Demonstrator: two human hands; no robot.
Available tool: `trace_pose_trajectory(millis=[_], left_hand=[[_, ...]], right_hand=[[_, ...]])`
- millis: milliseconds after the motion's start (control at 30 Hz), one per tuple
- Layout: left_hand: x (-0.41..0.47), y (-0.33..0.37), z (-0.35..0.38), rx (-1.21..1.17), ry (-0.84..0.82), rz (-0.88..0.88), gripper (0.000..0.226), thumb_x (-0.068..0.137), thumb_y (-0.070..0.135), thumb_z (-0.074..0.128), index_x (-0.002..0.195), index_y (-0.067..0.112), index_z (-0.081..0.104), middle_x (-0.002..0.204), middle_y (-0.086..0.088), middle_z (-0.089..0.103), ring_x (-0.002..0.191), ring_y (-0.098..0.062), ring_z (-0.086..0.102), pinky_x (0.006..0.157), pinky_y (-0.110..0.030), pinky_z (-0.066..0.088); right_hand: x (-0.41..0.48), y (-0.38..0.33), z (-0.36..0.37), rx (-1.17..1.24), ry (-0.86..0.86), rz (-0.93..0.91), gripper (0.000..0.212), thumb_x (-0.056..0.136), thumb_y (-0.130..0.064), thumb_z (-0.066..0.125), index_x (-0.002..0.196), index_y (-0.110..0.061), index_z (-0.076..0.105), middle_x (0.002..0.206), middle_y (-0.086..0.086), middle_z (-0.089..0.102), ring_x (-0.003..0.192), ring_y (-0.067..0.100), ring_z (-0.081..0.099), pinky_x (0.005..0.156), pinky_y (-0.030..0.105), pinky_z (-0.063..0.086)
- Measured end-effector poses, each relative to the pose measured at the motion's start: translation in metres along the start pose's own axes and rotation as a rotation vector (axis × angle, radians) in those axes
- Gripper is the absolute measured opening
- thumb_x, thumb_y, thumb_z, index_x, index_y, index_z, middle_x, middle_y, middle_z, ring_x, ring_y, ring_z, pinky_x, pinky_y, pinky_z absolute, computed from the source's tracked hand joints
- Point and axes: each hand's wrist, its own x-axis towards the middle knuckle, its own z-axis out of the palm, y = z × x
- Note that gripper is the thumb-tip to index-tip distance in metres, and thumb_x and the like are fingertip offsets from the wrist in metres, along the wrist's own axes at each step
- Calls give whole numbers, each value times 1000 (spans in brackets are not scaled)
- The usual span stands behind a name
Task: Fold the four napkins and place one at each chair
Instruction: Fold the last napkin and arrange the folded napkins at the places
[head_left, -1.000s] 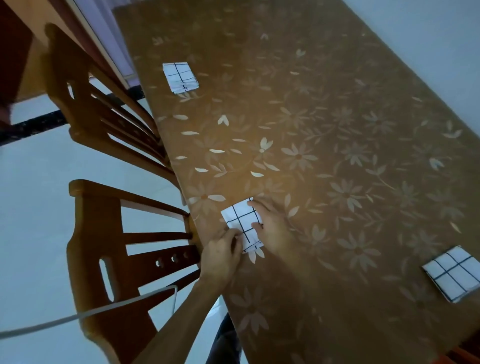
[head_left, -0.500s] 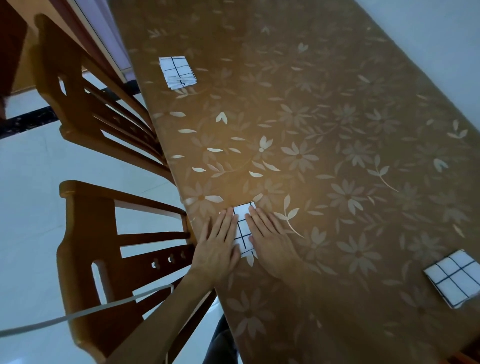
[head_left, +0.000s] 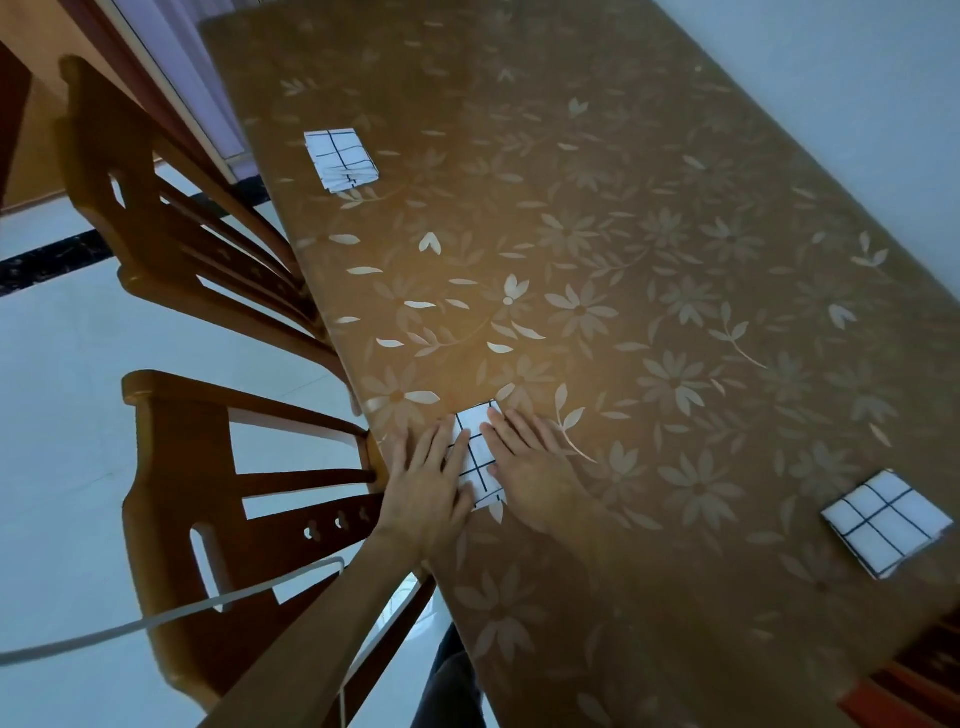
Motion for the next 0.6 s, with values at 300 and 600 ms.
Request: trace_pose_trajectory(millis=[300, 600], left_hand=[[-10, -5, -53, -88, 103, 32, 50, 96, 34, 46, 142, 13, 44, 143, -14, 46, 129, -35, 43, 111, -47, 31], [-32, 4, -116, -33, 128, 59, 41, 99, 37, 37, 135, 18, 45, 136, -11, 50, 130, -33, 41, 111, -48, 32]], right_hand=[[-47, -19, -47, 262, 99, 144, 53, 104, -30, 37, 152, -11, 27, 159, 5, 26, 147, 21, 23, 119, 36, 11], [-107, -43, -114, 360, 150, 302, 48, 103, -25, 39, 149, -14, 31, 153, 6, 34, 137, 26, 35, 112, 36, 26]])
